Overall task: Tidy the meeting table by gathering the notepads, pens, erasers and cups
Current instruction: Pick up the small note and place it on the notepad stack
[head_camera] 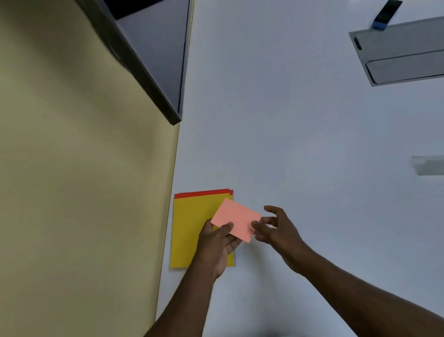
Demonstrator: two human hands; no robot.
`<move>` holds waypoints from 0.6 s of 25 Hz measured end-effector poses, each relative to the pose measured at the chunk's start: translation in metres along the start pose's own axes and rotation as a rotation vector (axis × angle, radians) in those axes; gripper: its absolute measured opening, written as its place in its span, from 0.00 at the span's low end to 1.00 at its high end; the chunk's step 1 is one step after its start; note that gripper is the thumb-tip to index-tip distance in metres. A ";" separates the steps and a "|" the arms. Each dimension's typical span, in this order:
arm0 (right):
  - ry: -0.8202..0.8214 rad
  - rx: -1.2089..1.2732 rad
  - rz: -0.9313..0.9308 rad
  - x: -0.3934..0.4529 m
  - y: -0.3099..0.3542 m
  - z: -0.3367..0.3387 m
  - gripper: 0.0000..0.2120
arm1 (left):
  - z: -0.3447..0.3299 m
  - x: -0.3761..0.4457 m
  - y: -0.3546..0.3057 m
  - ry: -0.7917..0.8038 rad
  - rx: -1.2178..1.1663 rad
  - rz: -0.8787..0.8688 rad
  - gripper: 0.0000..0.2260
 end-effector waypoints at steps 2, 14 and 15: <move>-0.017 0.083 -0.120 0.006 -0.010 -0.026 0.17 | 0.019 0.012 0.003 0.014 0.052 0.038 0.14; -0.220 -0.390 0.049 0.065 -0.013 -0.076 0.17 | 0.090 0.112 -0.073 -0.282 0.945 -0.409 0.27; -0.264 -0.423 0.064 0.068 -0.012 -0.076 0.18 | 0.088 0.117 -0.075 -0.271 0.950 -0.422 0.26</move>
Point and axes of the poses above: each hand's wrist, its own x-axis towards the middle knuckle, its own z-axis out of the back of the hand, y = z × x, the point moved 8 cm from there along x, towards the middle knuckle, and after that the axes turned 15 degrees about -y, right-handed, at the moved point
